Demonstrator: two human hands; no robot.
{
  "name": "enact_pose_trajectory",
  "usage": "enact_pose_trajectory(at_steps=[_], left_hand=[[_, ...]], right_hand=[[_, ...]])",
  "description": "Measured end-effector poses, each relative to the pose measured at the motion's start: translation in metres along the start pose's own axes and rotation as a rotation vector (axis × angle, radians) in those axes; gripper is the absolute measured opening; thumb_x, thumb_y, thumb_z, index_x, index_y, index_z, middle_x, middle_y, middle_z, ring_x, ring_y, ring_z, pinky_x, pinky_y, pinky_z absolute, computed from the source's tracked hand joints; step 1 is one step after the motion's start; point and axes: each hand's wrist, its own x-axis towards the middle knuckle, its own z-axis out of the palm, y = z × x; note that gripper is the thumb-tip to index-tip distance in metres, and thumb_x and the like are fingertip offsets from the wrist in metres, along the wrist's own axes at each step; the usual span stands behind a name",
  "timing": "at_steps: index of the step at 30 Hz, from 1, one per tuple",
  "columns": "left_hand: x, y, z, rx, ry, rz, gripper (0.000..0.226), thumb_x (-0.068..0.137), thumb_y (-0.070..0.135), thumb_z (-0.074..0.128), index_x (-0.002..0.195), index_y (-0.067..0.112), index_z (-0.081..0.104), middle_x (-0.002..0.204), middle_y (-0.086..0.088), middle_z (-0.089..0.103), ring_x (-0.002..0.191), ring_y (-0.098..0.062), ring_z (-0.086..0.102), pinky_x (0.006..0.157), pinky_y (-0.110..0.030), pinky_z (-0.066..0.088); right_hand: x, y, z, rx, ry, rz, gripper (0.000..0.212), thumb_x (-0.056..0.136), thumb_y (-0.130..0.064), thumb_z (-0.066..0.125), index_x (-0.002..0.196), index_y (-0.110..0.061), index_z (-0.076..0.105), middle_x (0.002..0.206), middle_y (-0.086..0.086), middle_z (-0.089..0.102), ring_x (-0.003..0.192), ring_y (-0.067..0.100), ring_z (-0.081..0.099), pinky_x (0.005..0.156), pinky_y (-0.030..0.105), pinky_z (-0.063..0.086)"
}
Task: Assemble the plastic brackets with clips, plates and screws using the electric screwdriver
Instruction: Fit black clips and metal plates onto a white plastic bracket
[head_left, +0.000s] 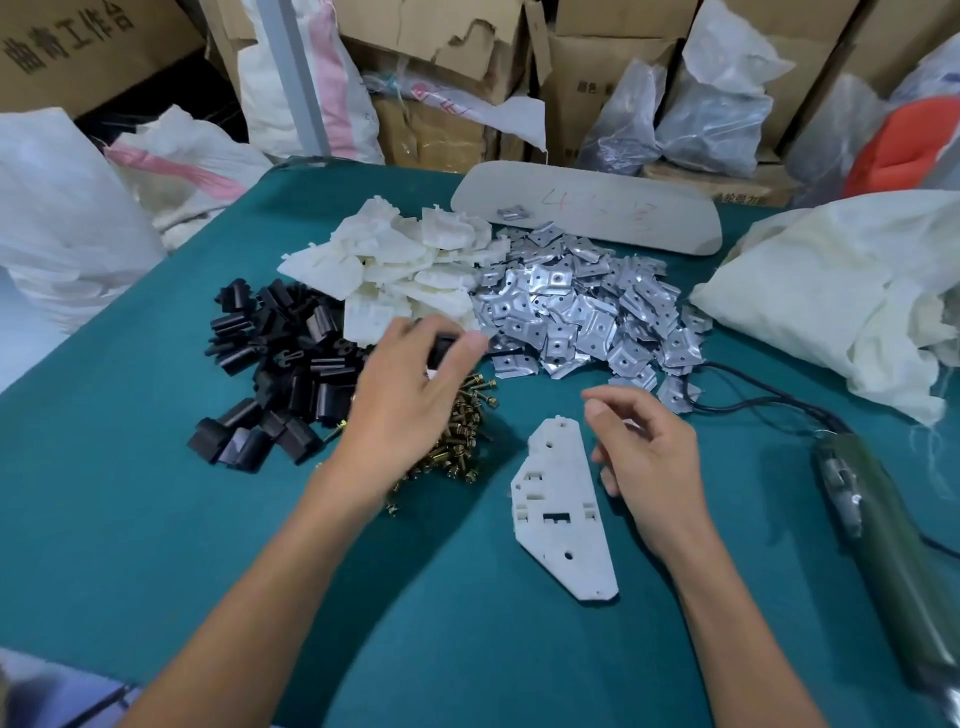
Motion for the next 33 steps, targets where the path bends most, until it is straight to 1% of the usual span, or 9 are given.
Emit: enact_pose_trajectory(at_steps=[2,5,9,12,18,20,23,27,33], left_hand=[[-0.011,0.020,0.028,-0.047,-0.153,0.054,0.033,0.093,0.075,0.034,0.093,0.048,0.054,0.099,0.014,0.057,0.090,0.008,0.051,0.072,-0.015,0.036],[-0.016,0.035,0.058,-0.091,-0.263,0.073,0.044,0.098,0.065,0.036,0.105,0.032,0.064,0.100,0.008,0.062,0.096,-0.004,0.055,0.081,-0.029,0.046],[-0.014,0.034,0.072,-0.037,-0.300,0.067,0.054,0.095,0.071,0.032,0.105,0.028,0.063,0.100,0.005,0.060,0.102,-0.012,0.050,0.087,-0.035,0.045],[-0.009,0.028,0.075,0.057,-0.262,0.025,0.056,0.094,0.074,0.026,0.110,0.031,0.059,0.108,0.002,0.055,0.108,-0.018,0.047,0.096,-0.040,0.041],[0.000,0.017,0.072,0.360,-0.104,0.047,0.044,0.106,0.050,0.030,0.139,0.034,0.054,0.152,-0.009,0.034,0.139,-0.029,0.022,0.109,-0.046,0.024],[-0.009,0.018,0.069,0.323,0.003,0.112,0.033,0.107,0.035,0.040,0.130,0.027,0.061,0.140,-0.008,0.050,0.127,-0.028,0.034,0.100,-0.042,0.030],[-0.033,0.017,0.066,0.410,0.061,0.145,0.026,0.100,0.034,0.051,0.112,0.019,0.068,0.113,-0.004,0.063,0.104,-0.025,0.044,0.088,-0.037,0.033],[-0.061,0.021,0.070,0.560,-0.100,0.088,0.062,0.088,0.063,0.028,0.103,0.018,0.068,0.107,-0.003,0.055,0.100,-0.024,0.036,0.083,-0.037,0.025],[-0.071,0.019,0.076,0.505,-0.082,0.114,0.050,0.088,0.062,0.047,0.101,0.016,0.063,0.106,-0.003,0.052,0.098,-0.023,0.034,0.085,-0.037,0.031]], right_hand=[[-0.004,-0.003,0.000,0.044,-0.110,-0.017,0.040,0.096,-0.003,0.065,0.112,-0.039,0.075,0.099,-0.009,0.071,0.059,0.013,0.058,0.047,0.028,0.048],[-0.007,-0.005,0.003,0.001,-0.264,-0.021,0.060,0.085,0.001,0.062,0.126,-0.043,0.070,0.098,0.005,0.071,0.062,0.015,0.060,0.055,0.031,0.050],[-0.002,-0.006,0.001,-0.007,-0.088,-0.075,0.034,0.086,0.001,0.073,0.099,-0.029,0.081,0.094,0.002,0.075,0.079,0.017,0.070,0.074,0.033,0.057],[0.002,0.000,-0.005,0.021,-0.003,-0.035,0.027,0.092,-0.003,0.072,0.083,-0.028,0.078,0.081,-0.004,0.075,0.071,0.011,0.067,0.066,0.025,0.057],[0.000,0.013,-0.010,-0.284,-0.027,-0.106,0.028,0.094,-0.016,0.071,0.095,-0.044,0.070,0.099,-0.023,0.071,0.084,0.005,0.064,0.077,0.015,0.050],[-0.003,0.013,-0.003,-0.322,-0.063,-0.171,0.027,0.094,-0.022,0.067,0.105,-0.047,0.069,0.108,-0.025,0.065,0.091,0.004,0.062,0.080,0.010,0.045],[0.000,0.016,0.008,-0.439,-0.096,-0.177,0.033,0.093,-0.036,0.053,0.123,-0.045,0.063,0.118,-0.029,0.058,0.110,0.001,0.055,0.096,0.026,0.047],[0.010,0.012,0.017,-0.582,-0.199,-0.166,0.045,0.095,-0.037,0.040,0.137,-0.044,0.056,0.126,-0.025,0.056,0.121,0.006,0.043,0.099,0.027,0.036],[0.032,-0.016,0.038,-0.819,-0.253,-0.190,0.025,0.096,-0.049,0.058,0.109,-0.032,0.072,0.094,-0.011,0.068,0.099,0.019,0.053,0.083,0.036,0.045]])
